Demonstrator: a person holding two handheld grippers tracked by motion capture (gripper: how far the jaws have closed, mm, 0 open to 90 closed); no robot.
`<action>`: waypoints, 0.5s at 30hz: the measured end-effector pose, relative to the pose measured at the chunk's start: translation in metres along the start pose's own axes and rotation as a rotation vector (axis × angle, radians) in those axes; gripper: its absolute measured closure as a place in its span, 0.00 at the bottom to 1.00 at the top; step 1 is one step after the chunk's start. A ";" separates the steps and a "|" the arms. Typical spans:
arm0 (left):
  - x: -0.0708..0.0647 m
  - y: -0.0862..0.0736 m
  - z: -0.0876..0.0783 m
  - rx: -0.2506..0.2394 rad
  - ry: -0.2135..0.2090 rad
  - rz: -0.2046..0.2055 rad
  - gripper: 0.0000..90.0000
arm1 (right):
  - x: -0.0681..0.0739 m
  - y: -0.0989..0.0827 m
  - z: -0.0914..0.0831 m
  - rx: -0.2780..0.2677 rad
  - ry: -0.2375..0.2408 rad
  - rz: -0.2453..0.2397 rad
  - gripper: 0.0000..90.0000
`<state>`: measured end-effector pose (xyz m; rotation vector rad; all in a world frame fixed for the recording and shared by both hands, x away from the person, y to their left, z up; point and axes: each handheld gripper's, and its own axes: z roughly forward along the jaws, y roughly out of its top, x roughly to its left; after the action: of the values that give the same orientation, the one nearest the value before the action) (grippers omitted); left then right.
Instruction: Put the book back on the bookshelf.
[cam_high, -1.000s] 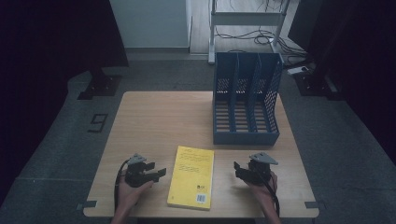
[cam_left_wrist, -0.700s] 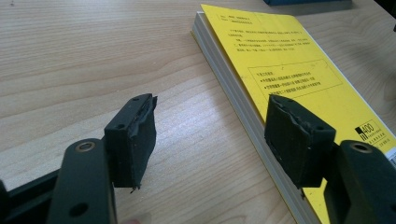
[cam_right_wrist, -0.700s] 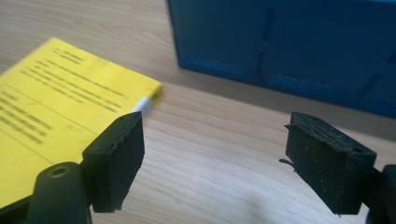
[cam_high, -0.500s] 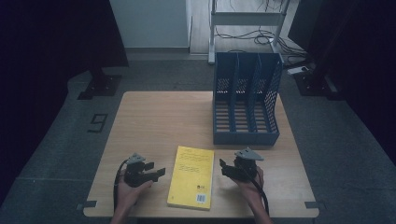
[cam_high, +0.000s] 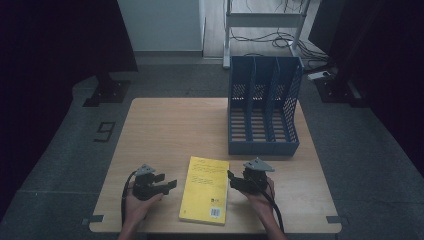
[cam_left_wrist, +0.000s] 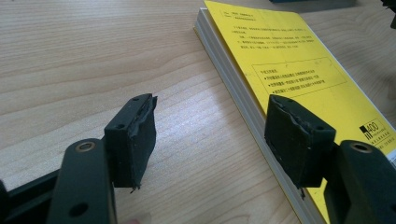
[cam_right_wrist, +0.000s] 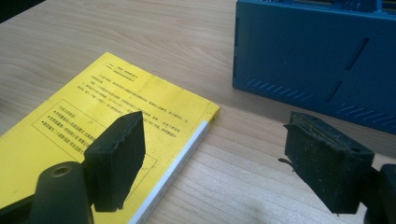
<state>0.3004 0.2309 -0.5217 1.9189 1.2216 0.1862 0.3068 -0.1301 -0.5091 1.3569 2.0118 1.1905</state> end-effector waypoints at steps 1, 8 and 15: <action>0.000 0.000 0.000 0.001 0.000 0.002 0.38 | 0.000 0.000 0.000 -0.001 0.002 0.000 0.22; -0.003 0.000 0.003 0.013 -0.002 0.013 0.37 | 0.007 -0.001 0.002 -0.002 0.028 -0.006 0.22; -0.006 0.000 0.006 0.019 -0.008 0.021 0.37 | 0.015 -0.005 0.008 0.020 0.043 -0.016 0.22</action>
<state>0.2999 0.2227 -0.5236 1.9479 1.2021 0.1784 0.3032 -0.1139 -0.5156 1.3337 2.0655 1.2048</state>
